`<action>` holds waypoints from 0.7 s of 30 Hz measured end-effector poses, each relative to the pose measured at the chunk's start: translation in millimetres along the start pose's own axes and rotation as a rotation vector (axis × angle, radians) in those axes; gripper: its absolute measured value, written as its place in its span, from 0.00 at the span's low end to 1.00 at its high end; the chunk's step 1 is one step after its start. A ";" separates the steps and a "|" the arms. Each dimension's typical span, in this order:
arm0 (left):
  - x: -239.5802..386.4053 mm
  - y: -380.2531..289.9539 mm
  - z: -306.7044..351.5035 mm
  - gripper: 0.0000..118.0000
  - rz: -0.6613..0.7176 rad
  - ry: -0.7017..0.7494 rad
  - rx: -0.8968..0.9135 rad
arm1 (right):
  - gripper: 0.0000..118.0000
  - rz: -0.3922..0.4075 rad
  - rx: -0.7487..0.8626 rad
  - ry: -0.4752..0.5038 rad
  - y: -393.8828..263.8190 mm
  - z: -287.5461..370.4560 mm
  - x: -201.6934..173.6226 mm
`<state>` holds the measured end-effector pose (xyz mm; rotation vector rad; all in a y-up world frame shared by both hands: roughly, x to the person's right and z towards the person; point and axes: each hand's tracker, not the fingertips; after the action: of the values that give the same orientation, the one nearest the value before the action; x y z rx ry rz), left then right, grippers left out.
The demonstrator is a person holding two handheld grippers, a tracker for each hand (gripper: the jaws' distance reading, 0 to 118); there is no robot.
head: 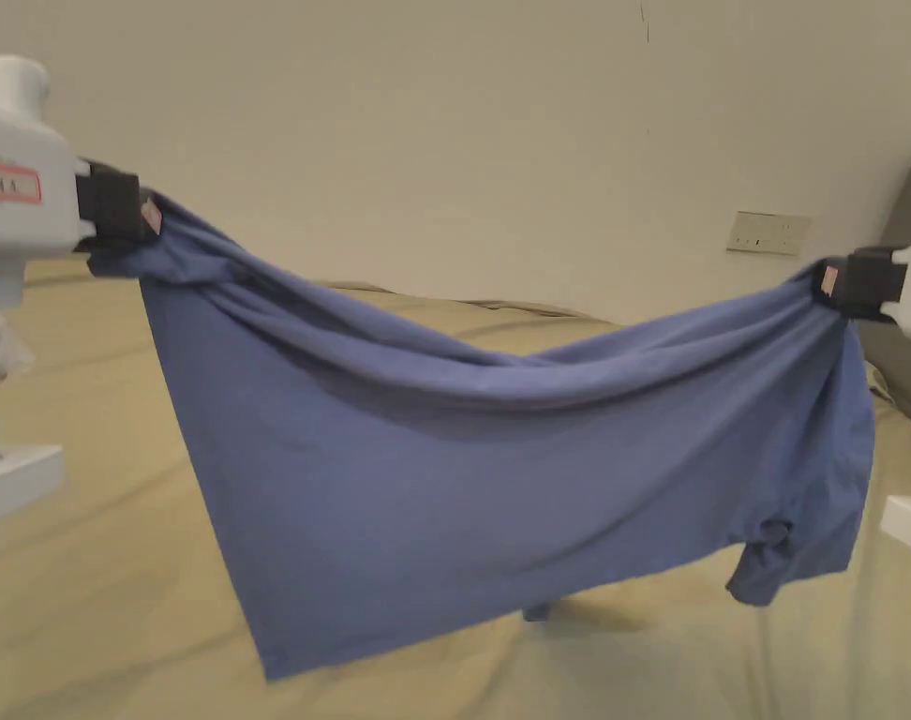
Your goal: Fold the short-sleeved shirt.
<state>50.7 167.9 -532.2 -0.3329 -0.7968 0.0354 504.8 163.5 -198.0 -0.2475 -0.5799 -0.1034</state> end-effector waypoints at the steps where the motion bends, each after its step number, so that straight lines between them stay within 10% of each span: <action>1: 0.7 9.9 -1.8 0.05 -0.035 0.020 0.028 | 0.04 0.007 0.011 -0.004 9.0 -3.1 -2.3; 11: -11.3 52.7 -8.9 0.05 -0.014 0.055 0.119 | 0.04 -0.036 0.098 -0.034 49.7 -26.6 1.6; 21: -32.5 -85.4 -12.2 0.05 0.060 -0.008 -0.068 | 0.04 -0.094 -0.037 0.036 -76.1 -23.9 6.3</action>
<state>28.5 78.5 -536.6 -0.4211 -0.7967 0.0658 510.0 83.7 -198.5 -0.2538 -0.5539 -0.2095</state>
